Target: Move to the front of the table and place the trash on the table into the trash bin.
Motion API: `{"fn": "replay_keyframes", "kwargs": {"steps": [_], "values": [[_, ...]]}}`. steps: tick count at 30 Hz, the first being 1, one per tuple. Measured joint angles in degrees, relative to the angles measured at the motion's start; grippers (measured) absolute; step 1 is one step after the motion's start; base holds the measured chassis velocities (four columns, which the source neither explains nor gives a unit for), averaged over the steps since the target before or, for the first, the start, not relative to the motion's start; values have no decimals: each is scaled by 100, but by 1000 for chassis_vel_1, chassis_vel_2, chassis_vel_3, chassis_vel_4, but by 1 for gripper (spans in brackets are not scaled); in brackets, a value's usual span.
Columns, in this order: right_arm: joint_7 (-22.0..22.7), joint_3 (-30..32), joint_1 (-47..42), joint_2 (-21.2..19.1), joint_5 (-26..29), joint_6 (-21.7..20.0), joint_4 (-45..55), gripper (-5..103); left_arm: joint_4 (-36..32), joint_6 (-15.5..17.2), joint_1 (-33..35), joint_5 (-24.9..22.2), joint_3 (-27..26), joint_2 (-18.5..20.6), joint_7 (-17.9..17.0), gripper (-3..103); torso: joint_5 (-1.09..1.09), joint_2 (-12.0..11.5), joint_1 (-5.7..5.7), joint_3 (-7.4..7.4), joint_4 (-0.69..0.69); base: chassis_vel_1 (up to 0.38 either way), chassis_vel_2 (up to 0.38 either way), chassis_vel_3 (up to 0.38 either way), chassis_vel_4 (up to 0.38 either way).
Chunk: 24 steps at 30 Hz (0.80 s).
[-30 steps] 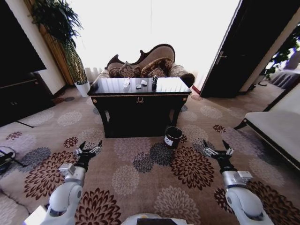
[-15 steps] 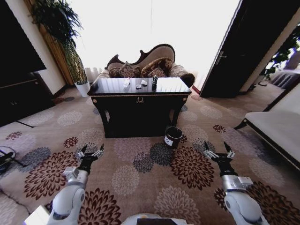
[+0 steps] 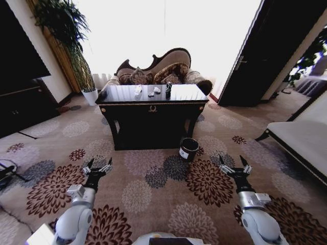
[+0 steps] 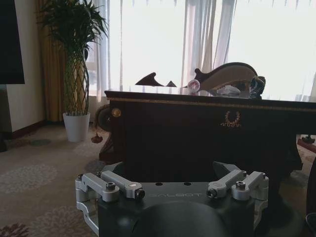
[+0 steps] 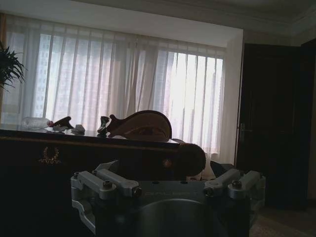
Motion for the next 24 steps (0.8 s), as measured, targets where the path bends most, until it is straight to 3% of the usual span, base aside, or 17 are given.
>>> {"fn": "replay_keyframes", "kwargs": {"steps": [12,24], "values": [[-35,-55,59,14,30,51,-114,100,51,0,12,43,22,-25,1,100,1,1,-2,-1,0,-72,69,72,-77],[-32,-135,94,17,13,76,-180,100,73,-38,-8,132,68,-112,2,100,-1,-1,4,1,0,-253,279,252,-277]]}}
